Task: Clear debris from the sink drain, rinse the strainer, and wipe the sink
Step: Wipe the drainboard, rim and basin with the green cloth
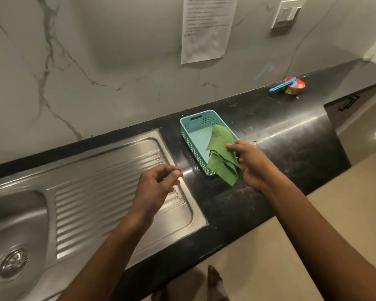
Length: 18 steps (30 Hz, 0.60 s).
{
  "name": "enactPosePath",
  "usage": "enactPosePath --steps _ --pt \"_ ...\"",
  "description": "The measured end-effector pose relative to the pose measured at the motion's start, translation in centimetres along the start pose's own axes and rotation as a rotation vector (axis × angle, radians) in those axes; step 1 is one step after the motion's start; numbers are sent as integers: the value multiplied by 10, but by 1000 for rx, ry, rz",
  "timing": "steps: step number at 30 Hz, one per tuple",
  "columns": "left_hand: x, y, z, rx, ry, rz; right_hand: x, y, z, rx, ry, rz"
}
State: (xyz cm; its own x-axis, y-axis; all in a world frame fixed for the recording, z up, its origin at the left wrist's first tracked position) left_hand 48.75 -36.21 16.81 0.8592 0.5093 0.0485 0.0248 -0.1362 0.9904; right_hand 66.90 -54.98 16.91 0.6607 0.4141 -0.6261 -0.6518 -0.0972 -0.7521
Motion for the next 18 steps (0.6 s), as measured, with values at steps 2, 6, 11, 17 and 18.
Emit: enactPosePath --steps 2,6,11,17,18 --pt "7 1 10 -3 57 -4 22 -21 -10 -67 1 0" --pt "16 1 35 -2 161 -15 67 -50 -17 -162 -12 44" --pt "20 -6 59 -12 268 -54 119 -51 -13 -247 33 138" --pt "13 -14 60 2 360 -73 169 -31 0 -353 116 170" --pt "11 -15 58 5 372 -75 175 -29 0 -368 130 165"
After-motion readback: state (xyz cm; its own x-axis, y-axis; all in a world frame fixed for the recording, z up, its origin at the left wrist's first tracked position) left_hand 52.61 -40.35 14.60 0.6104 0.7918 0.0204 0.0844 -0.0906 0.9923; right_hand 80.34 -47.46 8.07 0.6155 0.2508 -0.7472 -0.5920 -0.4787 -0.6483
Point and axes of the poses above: each hand's wrist, its own x-axis towards the middle knuckle, its own z-axis out of the palm, y = z × x, the point moved 5 cm from there along x, towards the middle knuckle, and after that the axes turned 13 degrees about z, right-handed, at the moved point
